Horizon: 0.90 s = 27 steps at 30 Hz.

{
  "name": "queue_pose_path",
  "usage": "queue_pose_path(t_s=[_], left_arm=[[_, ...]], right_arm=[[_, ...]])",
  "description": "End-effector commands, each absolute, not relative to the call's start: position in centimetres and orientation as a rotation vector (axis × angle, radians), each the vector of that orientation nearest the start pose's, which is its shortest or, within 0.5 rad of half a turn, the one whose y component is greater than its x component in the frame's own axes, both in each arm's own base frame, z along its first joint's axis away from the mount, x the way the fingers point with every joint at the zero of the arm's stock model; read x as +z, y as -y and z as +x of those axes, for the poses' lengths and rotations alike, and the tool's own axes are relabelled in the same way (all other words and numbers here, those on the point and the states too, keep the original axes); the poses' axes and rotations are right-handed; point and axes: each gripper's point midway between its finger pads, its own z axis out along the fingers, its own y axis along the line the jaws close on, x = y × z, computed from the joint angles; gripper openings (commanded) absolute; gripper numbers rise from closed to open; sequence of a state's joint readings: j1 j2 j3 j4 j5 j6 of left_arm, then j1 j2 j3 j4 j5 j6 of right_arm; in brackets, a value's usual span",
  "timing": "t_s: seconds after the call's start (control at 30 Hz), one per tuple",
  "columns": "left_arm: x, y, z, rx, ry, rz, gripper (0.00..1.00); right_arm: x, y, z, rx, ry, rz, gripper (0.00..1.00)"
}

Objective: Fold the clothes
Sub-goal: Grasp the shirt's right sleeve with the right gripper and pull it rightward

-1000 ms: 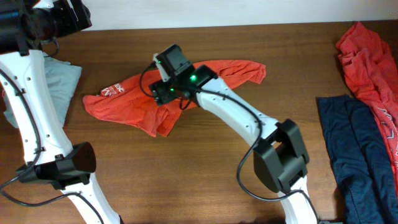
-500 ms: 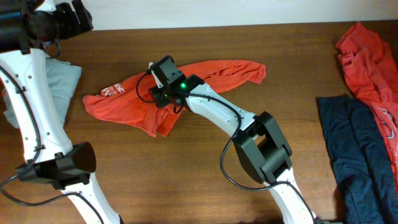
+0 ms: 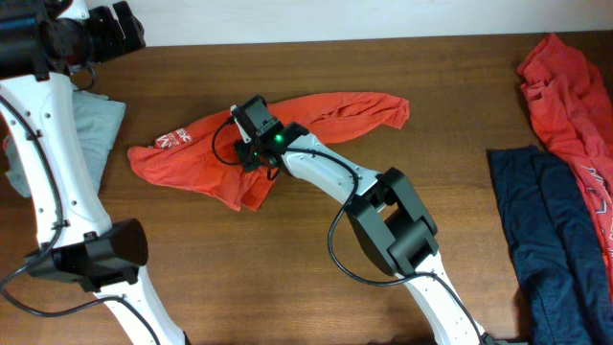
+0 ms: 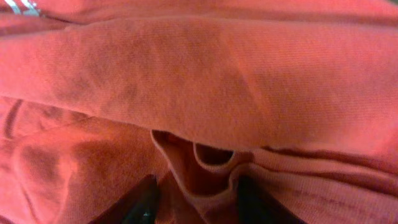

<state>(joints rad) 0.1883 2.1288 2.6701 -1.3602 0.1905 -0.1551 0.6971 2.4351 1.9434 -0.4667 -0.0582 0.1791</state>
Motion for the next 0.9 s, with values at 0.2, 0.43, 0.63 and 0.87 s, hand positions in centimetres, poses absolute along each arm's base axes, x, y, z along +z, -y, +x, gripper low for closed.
queue_pose_path(t_s=[0.2,0.43,0.63,0.87], left_arm=[[33.7,-6.4,50.3,-0.208,-2.359,-0.331,0.99],[33.6,-6.3,50.2,-0.210,-2.362,-0.331,0.99],[33.0,-6.0,49.5,-0.217,-2.399,-0.335,0.99],[32.2,-3.2,48.8,-0.198,-2.467,-0.149,0.99]], right_arm=[[4.5,-35.5,49.2,0.364,-2.527,-0.488,0.04],[11.6,-28.4,51.0,0.315,-2.589,-0.341,0.04],[15.3,-19.9,49.6,0.237,-2.748,-0.118,0.04],[14.5,-9.1,49.1,0.141,-2.879,0.174,0.04]])
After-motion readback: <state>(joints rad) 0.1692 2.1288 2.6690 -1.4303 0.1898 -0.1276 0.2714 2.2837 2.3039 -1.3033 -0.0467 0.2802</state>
